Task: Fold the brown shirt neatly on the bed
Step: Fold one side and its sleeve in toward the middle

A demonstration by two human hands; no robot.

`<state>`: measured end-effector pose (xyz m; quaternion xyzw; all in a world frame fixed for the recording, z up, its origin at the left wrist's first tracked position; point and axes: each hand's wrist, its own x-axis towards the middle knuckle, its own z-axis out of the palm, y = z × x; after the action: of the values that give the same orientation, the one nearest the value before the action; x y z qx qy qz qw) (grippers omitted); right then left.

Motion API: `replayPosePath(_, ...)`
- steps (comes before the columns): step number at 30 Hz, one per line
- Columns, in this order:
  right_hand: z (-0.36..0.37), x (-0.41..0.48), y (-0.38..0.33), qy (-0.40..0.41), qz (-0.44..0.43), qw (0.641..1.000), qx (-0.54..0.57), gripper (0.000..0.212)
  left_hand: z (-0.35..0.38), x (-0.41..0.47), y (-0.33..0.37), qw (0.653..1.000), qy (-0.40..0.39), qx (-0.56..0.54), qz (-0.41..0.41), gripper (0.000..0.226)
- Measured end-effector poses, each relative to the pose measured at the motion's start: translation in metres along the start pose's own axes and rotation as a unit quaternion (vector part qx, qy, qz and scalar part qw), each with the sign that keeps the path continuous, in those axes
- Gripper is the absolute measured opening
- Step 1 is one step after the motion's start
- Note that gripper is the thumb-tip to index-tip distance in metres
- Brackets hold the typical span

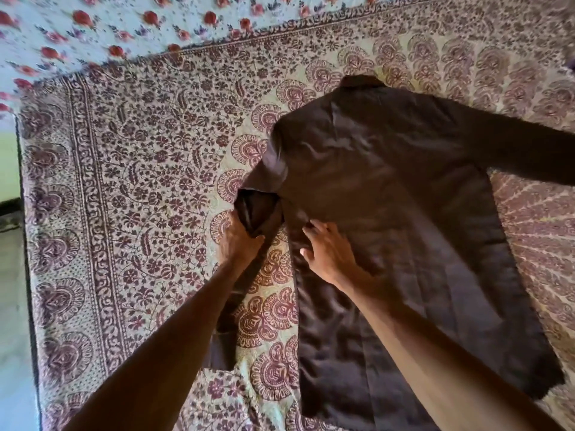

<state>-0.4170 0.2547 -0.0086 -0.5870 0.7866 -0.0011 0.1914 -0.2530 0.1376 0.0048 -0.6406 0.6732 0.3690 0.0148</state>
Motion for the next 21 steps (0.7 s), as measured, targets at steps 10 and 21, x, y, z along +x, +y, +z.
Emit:
replayPosePath(10,-0.027,0.094,-0.023,0.139,0.042,0.966,0.213,0.012,-0.054,0.042,-0.026,0.986,0.135,0.027,0.096,0.019)
replayPosePath(21,-0.044,0.134,-0.056,0.113,-0.062,0.992,-0.007,0.029,-0.035,0.083,0.006,0.989,-0.065,-0.13,-0.017,0.046)
